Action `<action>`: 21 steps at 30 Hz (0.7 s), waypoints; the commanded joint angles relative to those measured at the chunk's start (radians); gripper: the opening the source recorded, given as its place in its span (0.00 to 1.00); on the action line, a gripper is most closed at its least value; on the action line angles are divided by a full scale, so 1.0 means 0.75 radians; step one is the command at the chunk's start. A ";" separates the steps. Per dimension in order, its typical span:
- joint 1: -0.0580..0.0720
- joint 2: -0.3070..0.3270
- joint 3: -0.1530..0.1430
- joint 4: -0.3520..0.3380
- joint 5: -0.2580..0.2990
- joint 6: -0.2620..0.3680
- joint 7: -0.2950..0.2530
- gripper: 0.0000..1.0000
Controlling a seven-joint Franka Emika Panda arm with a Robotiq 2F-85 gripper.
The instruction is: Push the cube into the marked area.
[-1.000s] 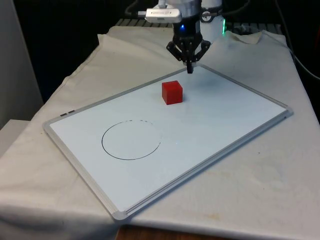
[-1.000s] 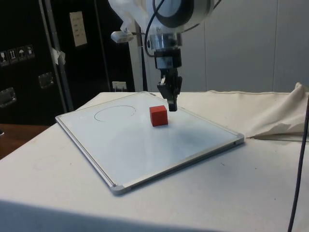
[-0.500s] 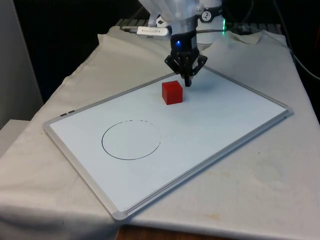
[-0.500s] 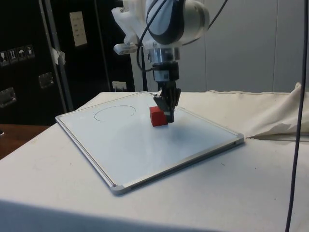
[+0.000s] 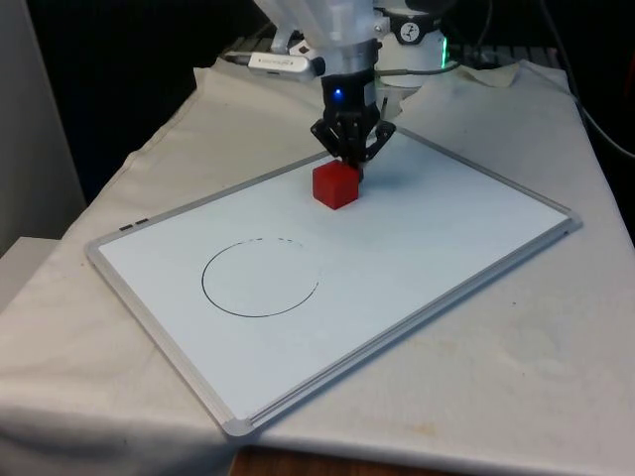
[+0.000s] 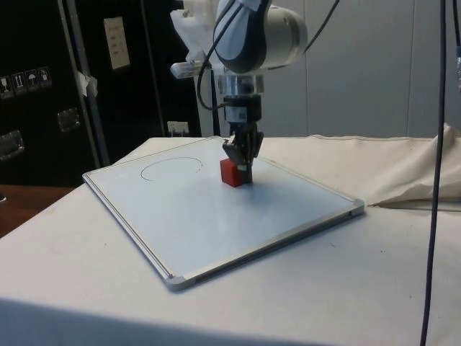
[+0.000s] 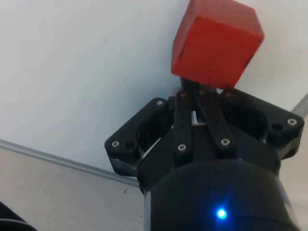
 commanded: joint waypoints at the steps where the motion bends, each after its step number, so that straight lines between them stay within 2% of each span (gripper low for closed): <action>1: 0.000 0.001 -0.008 0.005 -0.015 0.003 -0.003 0.00; 9: -0.003 0.012 -0.044 0.024 -0.027 -0.001 -0.048 0.00; 10: -0.001 0.001 -0.037 0.013 -0.015 0.000 -0.047 0.00; 18: -0.009 0.069 -0.065 0.092 -0.017 -0.012 -0.111 0.00; 20: -0.005 0.071 -0.068 0.091 -0.015 -0.003 -0.109 0.00; 21: -0.011 0.087 -0.068 0.115 -0.015 -0.016 -0.120 0.00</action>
